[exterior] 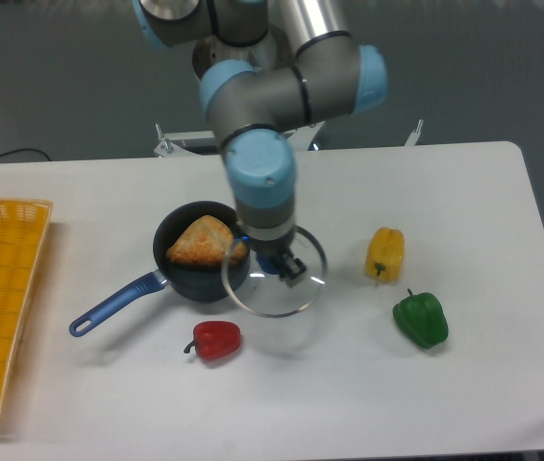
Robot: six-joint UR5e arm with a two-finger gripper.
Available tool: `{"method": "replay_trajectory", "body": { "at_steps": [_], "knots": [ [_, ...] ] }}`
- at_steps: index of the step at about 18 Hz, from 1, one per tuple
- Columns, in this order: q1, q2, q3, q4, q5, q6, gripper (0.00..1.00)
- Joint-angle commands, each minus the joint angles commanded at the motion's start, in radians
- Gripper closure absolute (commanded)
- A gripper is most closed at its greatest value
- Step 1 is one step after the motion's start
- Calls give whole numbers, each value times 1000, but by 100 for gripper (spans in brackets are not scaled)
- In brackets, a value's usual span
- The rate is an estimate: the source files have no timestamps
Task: Close the pot lid
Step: 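Lower the held glass lid onto the saucepan rim, then hold the lid on the saucepan and adjust its seating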
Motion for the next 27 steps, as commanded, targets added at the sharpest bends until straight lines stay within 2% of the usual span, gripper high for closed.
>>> {"method": "replay_trajectory", "body": {
  "at_steps": [11, 27],
  "knots": [
    [-112, 29, -69, 14, -11, -97, 65],
    [-115, 68, -143, 28, -5, -92, 65]
  ]
}}
